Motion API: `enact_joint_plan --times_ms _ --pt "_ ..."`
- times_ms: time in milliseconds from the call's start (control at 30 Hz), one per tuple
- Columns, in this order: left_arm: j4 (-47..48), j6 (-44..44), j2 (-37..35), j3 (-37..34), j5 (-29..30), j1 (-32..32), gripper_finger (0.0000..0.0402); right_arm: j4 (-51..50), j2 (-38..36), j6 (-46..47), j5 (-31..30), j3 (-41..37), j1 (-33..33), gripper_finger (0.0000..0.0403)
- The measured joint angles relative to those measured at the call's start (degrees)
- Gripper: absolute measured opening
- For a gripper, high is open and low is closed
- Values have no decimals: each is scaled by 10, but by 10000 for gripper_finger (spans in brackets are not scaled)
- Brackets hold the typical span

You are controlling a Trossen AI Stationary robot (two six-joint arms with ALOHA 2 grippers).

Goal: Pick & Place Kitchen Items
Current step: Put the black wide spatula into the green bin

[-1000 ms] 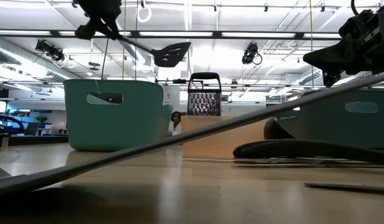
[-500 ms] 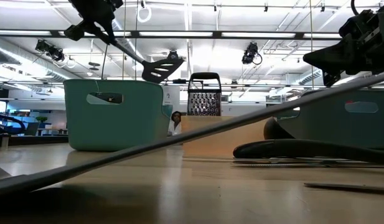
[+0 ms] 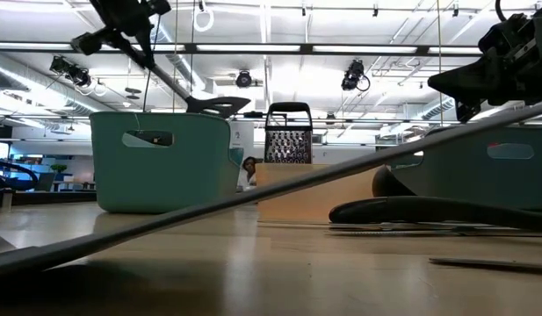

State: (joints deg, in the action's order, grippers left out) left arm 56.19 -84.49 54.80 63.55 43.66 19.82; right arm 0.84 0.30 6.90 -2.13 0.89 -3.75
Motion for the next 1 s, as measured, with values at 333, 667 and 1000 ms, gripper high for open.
enact_joint_plan --times_ms 333,667,1000 --pt "72 80 19 -2 -8 -44 84 0 0 1 0 0 0 29" --pt "20 58 56 -81 -9 -62 84 0 0 1 0 0 0 29" --pt "-18 25 111 -87 -58 -43 84 0 0 1 -2 0 0 29"
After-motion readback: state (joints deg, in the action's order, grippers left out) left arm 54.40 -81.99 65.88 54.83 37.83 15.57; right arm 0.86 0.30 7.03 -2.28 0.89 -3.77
